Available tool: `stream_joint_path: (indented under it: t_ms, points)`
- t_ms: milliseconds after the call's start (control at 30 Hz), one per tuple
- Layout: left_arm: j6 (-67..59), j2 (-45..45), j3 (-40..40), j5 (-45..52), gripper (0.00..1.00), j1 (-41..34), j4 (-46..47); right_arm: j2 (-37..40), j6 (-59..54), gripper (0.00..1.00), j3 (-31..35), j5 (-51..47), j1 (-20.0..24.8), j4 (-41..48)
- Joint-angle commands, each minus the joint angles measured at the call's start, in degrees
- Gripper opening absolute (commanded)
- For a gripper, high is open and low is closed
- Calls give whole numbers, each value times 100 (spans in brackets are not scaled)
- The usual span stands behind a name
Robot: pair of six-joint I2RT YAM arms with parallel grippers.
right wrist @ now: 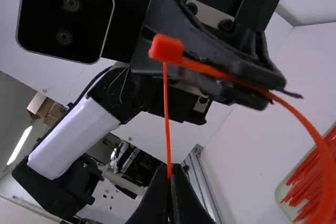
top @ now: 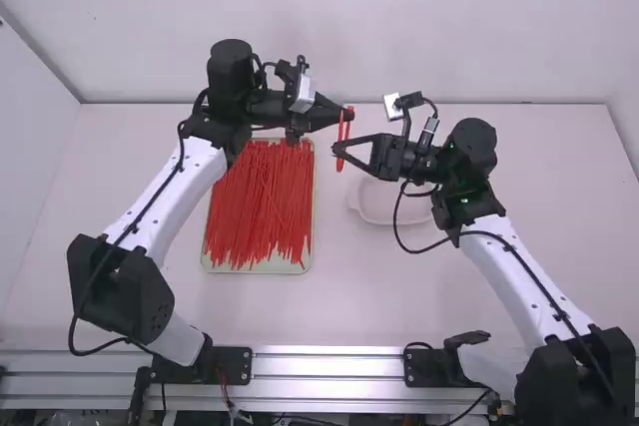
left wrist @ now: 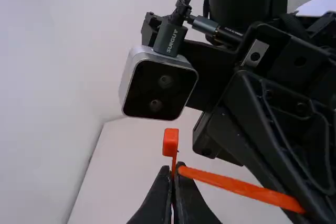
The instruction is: Fasten the cable tie
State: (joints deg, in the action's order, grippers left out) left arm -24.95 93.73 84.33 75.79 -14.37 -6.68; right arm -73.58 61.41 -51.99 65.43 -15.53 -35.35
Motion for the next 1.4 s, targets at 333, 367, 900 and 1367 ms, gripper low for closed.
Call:
stream_joint_path:
  t_ms: [333, 367, 900, 1367]
  points:
    - [-188, -13, -39, 24, 2, 151, -70, 83, 33, 0, 31, -66, 22, -24]
    - [-188, -13, -42, 26, 2, 151, -70, 83, 33, 0, 31, -79, 20, -22]
    - [-190, -13, -39, 151, 2, 63, -26, 83, 138, 0, 31, -140, 11, -42]
    - [-188, -13, -42, 181, 2, 55, 28, 83, 181, 0, 31, -120, 92, -39]
